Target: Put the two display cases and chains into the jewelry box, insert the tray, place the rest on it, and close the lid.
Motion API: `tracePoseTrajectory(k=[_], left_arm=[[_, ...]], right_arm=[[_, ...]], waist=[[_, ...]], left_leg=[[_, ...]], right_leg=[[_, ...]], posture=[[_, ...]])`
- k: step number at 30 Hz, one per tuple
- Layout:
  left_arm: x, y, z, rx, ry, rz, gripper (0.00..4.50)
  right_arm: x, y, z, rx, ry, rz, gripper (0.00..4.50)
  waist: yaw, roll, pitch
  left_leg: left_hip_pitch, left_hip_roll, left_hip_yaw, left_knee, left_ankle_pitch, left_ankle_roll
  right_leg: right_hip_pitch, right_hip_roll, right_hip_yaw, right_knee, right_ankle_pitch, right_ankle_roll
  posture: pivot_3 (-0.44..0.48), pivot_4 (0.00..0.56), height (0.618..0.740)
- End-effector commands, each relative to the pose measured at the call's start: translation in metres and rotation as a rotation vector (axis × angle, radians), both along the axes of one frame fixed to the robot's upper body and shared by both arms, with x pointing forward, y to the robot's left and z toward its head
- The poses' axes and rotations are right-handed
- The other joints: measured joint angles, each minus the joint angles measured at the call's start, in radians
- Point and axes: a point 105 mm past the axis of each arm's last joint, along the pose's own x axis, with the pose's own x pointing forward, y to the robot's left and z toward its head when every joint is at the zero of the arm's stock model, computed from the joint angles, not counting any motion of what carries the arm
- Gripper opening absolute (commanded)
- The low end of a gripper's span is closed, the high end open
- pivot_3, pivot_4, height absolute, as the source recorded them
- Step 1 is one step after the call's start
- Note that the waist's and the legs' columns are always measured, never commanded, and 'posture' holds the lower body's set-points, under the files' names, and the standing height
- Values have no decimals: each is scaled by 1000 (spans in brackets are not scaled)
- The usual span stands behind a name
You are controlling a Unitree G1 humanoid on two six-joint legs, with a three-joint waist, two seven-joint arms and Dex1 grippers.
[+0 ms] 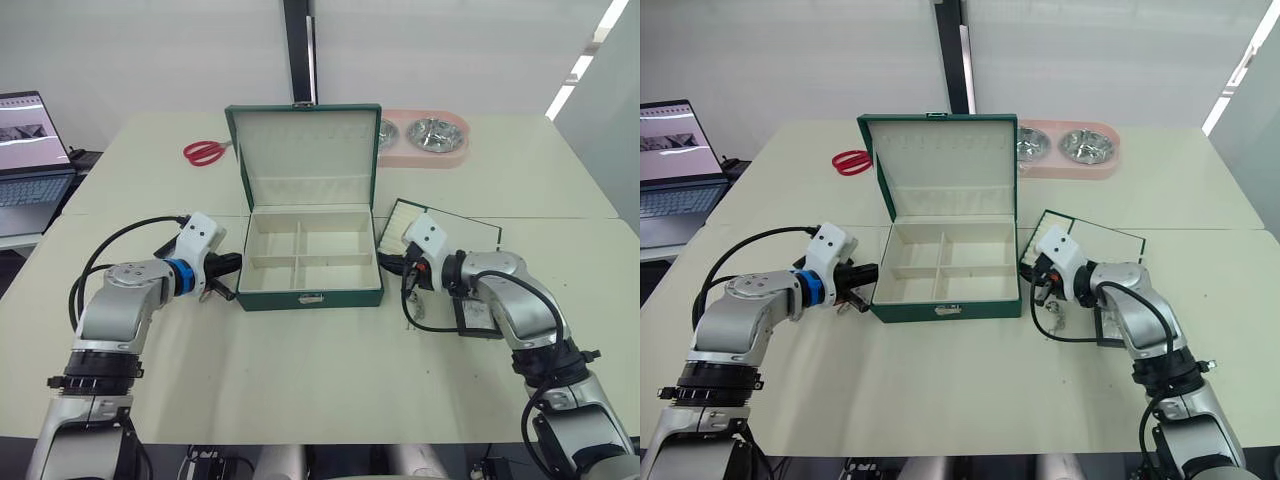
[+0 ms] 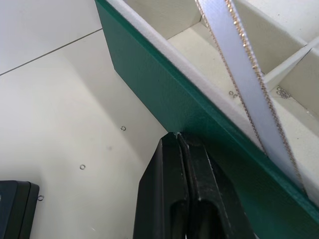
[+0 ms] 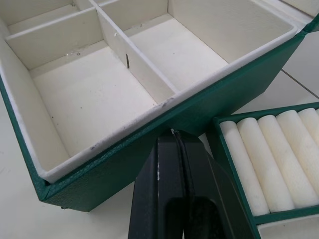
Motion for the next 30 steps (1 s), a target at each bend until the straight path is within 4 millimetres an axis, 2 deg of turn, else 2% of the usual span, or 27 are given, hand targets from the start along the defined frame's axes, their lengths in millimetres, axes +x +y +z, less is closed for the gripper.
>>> tracePoseTrajectory(k=[1,15,30], left_arm=[[4,-41,12,-50,-51,-140,0],[7,-46,13,-48,-61,-159,0],[9,-35,13,-27,-67,-143,0]], right_arm=[[-33,45,5,71,27,250,36],[-49,53,0,69,60,312,36],[-49,57,4,101,55,318,36]], waist=[[3,0,0],[12,0,0],[12,0,0]], left_leg=[[0,0,0,0,0,0],[0,0,0,0,0,0],[0,0,0,0,0,0]], right_leg=[[0,0,0,0,0,0],[0,0,0,0,0,0],[0,0,0,0,0,0]], posture=[[0,150,740],[0,150,740],[0,150,740]])
